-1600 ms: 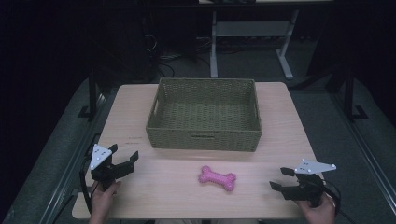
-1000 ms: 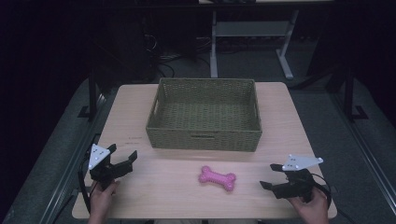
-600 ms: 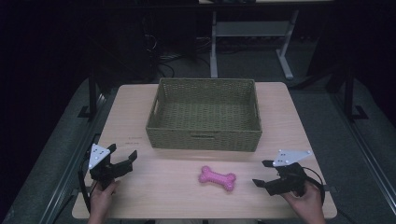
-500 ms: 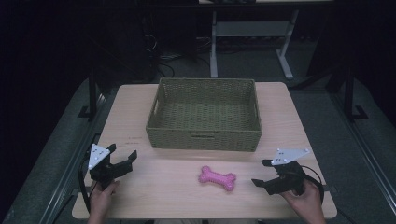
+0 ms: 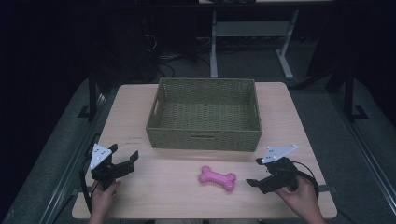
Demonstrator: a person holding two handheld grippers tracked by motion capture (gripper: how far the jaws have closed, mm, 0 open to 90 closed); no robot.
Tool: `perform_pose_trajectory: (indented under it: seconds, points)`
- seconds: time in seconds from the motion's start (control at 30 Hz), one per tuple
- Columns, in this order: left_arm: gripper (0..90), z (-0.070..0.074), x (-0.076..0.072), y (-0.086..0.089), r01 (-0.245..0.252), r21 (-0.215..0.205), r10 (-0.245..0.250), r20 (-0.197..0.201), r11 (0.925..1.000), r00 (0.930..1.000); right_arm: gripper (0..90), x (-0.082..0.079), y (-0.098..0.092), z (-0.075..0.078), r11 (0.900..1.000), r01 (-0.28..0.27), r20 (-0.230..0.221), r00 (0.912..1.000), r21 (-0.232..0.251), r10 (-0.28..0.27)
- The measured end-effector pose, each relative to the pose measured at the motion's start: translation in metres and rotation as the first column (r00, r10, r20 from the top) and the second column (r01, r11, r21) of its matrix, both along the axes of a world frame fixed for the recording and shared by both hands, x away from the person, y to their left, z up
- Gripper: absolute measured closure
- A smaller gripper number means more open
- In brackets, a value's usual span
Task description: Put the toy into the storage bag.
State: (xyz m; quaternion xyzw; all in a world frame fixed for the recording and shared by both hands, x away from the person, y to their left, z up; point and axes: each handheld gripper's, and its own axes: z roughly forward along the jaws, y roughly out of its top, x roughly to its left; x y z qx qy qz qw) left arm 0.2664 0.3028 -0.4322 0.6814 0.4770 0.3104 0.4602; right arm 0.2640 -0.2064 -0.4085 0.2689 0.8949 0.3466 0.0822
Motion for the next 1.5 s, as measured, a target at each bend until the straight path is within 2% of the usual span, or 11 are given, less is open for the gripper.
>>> perform_pose_trajectory:
  seconds: [0.3,0.43,0.6,0.93,1.5]
  points:
    - [12.9,0.000,0.000,0.000,0.002,0.000,-0.002,-0.001,1.0000,1.0000,18.8,-0.002,0.018,0.008,0.998,-0.053,0.010,0.9985,-0.023,0.053]
    - [13.0,0.000,0.000,0.000,0.004,0.003,-0.004,-0.003,1.0000,1.0000,18.5,0.003,0.027,0.010,0.996,-0.076,-0.006,0.9971,-0.056,0.076]
    - [13.0,0.000,0.000,0.002,0.001,-0.001,-0.001,-0.001,1.0000,1.0000,18.5,0.008,0.037,0.010,0.993,-0.100,-0.017,0.9949,-0.068,0.099]
    - [12.9,0.001,0.000,0.002,0.002,-0.001,-0.002,0.000,1.0000,1.0000,19.6,0.013,0.061,0.012,0.980,-0.168,-0.026,0.9858,-0.104,0.166]
    - [12.9,0.001,0.000,0.004,-0.006,-0.011,0.006,0.005,0.9999,1.0000,22.2,0.022,0.090,0.007,0.959,-0.245,-0.059,0.9694,-0.144,0.238]
